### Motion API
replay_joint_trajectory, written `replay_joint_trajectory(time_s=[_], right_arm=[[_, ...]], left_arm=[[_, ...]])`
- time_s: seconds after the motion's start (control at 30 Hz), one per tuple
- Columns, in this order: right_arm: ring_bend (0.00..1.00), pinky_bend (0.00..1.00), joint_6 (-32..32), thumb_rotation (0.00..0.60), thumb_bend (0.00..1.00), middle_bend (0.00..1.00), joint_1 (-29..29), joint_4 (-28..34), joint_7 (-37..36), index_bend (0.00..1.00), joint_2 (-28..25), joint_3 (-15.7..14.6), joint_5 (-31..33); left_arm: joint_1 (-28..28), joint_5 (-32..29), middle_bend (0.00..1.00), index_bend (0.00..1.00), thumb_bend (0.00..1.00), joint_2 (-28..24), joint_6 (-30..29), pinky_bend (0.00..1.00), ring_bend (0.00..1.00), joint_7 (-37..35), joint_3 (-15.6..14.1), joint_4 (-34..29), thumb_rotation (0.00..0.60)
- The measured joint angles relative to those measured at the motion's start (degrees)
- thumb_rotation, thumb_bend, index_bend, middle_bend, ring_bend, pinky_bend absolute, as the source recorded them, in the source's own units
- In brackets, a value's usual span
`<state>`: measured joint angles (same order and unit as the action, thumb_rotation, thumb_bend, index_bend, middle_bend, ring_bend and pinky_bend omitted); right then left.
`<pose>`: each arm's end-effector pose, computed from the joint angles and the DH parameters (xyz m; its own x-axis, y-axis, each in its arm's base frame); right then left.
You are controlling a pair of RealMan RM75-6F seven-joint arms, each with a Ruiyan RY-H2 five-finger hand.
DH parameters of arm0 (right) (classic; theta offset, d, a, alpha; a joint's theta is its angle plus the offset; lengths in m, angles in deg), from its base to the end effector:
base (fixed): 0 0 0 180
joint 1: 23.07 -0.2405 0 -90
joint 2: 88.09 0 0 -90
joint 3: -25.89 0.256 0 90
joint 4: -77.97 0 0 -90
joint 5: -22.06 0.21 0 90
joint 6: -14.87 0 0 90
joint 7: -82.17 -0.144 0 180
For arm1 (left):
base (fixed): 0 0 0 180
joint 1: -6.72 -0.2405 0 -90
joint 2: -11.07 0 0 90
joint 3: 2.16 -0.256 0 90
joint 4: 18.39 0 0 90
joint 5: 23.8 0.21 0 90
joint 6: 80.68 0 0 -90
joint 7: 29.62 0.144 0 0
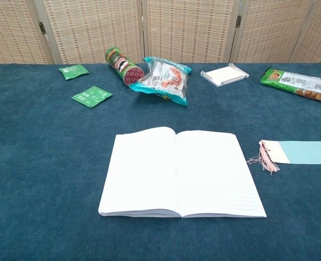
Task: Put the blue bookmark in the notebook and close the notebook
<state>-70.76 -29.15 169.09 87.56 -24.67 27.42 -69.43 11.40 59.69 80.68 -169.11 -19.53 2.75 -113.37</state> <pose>-0.3012 -0.1823 0.1574 0.5161 0.0079 0.8565 -0.8497 -0.1217 0.5131 -0.2939 0.1855 0.1400 0.4219 -0.0734 0.9037 0.9066 0.0403 -0.4200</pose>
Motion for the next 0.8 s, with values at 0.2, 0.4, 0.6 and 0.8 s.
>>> replay_joint_trajectory(time_s=[0.2, 0.4, 0.6, 0.8], right_arm=[[0.11, 0.24, 0.0, 0.600, 0.26, 0.17, 0.3, 0.1, 0.0, 0.16, -0.1, -0.2, 0.0], [0.11, 0.24, 0.0, 0.600, 0.26, 0.17, 0.5, 0.7, 0.5, 0.16, -0.4, -0.2, 0.4], [0.11, 0.24, 2.0, 0.600, 0.24, 0.17, 0.4, 1.4, 2.4, 0.14, -0.8, -0.1, 2.6], [0.11, 0.24, 7.2, 0.600, 0.21, 0.17, -1.4, 1.8, 5.6, 0.11, -0.6, 0.6, 6.3]], left_arm=[[0.0, 0.1, 0.00, 0.13, 0.25, -0.2, 0.4, 0.16, 0.01, 0.2, -0.4, -0.4, 0.600], [0.0, 0.5, 0.00, 0.13, 0.25, -0.8, 0.6, 0.16, 0.01, 0.1, -0.6, -0.9, 0.600], [0.3, 0.9, 0.00, 0.13, 0.25, -1.2, 1.3, 0.16, 0.01, -0.1, -1.0, -1.3, 0.600], [0.7, 1.0, 0.00, 0.13, 0.25, -1.1, 1.9, 0.16, 0.01, 0.1, -1.1, -1.3, 0.600]])
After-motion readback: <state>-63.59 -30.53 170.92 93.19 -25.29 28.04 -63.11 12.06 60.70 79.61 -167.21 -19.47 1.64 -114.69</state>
